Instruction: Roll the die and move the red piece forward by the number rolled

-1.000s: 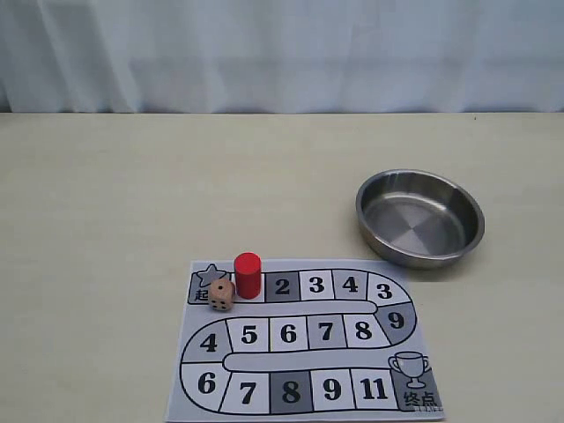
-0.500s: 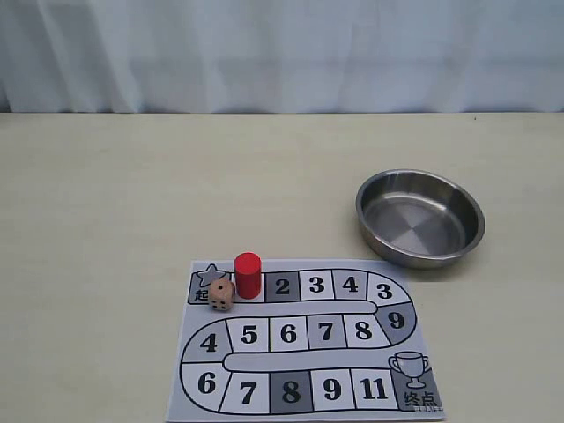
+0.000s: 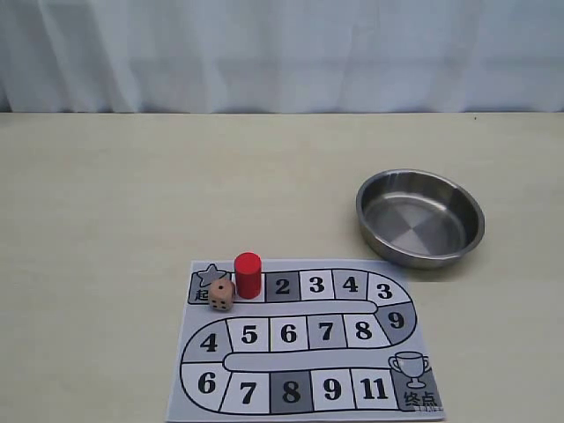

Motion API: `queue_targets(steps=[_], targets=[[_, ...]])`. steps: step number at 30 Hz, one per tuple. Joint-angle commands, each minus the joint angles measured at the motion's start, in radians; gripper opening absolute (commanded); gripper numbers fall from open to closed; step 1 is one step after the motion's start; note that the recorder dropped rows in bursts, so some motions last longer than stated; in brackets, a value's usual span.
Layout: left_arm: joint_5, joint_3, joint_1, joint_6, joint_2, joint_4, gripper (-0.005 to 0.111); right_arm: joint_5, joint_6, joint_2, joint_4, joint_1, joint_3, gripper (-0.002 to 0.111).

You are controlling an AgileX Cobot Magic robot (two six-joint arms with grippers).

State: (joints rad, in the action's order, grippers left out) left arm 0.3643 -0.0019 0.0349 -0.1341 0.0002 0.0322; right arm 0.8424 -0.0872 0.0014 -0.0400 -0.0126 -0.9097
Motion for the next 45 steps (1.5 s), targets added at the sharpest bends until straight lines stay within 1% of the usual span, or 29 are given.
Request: queue_targets(steps=[1,9,12,15,18,19,20,21,32,45], targets=[[-0.01,0.002,0.0,0.004,0.0,0.005,0.0,-0.213,-0.006,-0.001,0.011,0.01,0.196,0.004],[-0.01,0.002,0.0,0.004,0.0,0.005,0.0,-0.645,-0.006,-0.001,0.011,0.01,0.563,0.004],[-0.01,0.002,0.0,0.004,0.0,0.005,0.0,-0.802,-0.051,-0.001,0.011,0.01,0.687,0.004],[-0.01,0.002,0.0,0.004,0.0,0.005,0.0,-0.921,-0.114,-0.001,0.011,0.01,0.801,0.004],[-0.01,0.002,0.0,0.004,0.0,0.005,0.0,-0.998,-0.119,-0.001,0.011,0.01,0.905,0.004],[-0.01,0.002,0.0,0.004,0.0,0.005,0.0,-1.012,-0.119,-0.001,0.011,0.01,0.91,0.004],[-0.01,0.002,0.0,0.004,0.0,0.005,0.0,-0.992,-0.122,-0.001,0.011,0.01,0.91,0.004],[-0.01,0.002,0.0,0.004,0.0,0.005,0.0,-0.918,-0.122,-0.001,0.011,0.01,0.91,0.004],[-0.01,0.002,0.0,0.004,0.0,0.005,0.0,-0.733,-0.109,-0.001,0.0,0.01,0.91,0.004],[-0.01,0.002,0.0,0.004,0.0,0.005,0.0,-0.696,-0.114,-0.001,0.003,0.01,0.91,0.004]])
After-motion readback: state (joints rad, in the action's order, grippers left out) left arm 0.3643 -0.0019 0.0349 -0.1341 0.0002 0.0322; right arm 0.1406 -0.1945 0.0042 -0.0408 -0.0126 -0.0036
